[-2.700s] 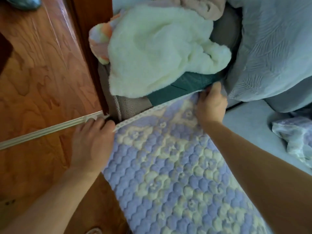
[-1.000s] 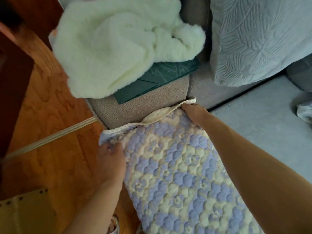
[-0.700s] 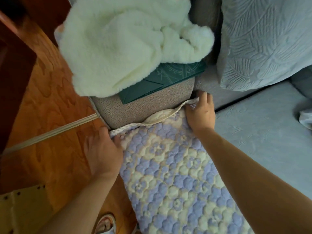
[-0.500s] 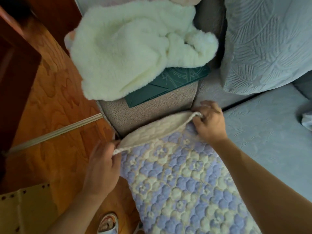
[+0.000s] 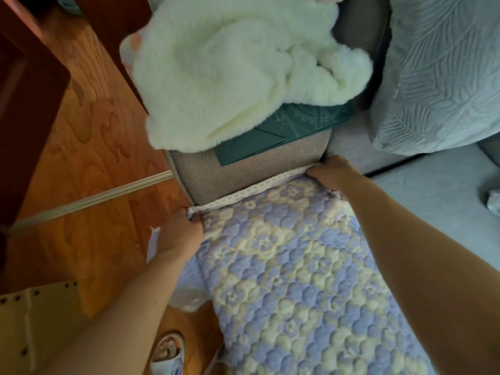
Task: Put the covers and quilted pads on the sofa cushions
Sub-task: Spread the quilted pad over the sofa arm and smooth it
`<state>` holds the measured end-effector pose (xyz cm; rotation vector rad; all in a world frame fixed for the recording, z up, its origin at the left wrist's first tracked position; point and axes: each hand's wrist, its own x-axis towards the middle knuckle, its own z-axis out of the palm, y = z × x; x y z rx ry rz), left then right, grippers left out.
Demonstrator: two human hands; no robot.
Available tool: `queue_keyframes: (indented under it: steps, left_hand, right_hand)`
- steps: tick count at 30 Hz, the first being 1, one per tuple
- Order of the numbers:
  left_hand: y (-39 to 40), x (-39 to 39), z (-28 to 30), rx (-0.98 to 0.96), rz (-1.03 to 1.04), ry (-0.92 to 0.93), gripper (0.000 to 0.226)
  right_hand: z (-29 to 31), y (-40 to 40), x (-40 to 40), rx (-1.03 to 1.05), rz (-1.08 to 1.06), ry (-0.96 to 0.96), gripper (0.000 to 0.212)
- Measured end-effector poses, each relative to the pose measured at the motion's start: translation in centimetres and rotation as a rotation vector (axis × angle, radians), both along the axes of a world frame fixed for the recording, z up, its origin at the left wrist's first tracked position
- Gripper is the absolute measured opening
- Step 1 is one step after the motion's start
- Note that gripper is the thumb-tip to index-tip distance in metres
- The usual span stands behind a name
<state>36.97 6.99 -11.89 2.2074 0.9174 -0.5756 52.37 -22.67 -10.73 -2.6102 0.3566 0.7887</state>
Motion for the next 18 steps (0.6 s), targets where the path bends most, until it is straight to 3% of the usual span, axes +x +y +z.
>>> queue_keyframes:
  steps: [4, 8, 11, 13, 16, 18]
  left_hand:
    - [-2.3, -0.7, 1.8, -0.277, 0.301, -0.09, 0.036]
    - [-3.2, -2.7, 1.4, -0.098, 0.187, -0.348, 0.039]
    - [-2.2, -3.3, 1.5, -0.222, 0.202, -0.445, 0.034]
    - [-1.5, -2.6, 2.7, -0.343, 0.249, -0.261, 0.033]
    - [-0.4, -0.9, 3.4, -0.625, 0.526, 0.12, 0.021]
    - [0.3, 0.3, 3.2, -0.646, 0.606, 0.162, 0.017]
  right_hand:
    - [-0.3, -0.3, -0.8, 0.126, -0.089, 0.017, 0.036]
    - [0.5, -2.8, -2.8, 0.445, -0.131, 0.051, 0.042]
    - [1.2, -4.8, -3.1, 0.669, -0.277, -0.011, 0.038]
    - [1.5, -5.3, -2.6, 0.614, -0.25, 0.033, 0.032]
    - [1.1, -4.5, -1.9, 0.389, -0.235, 0.035, 0.027]
    - [0.5, -3.3, -1.2, 0.413, -0.342, 0.006, 0.021]
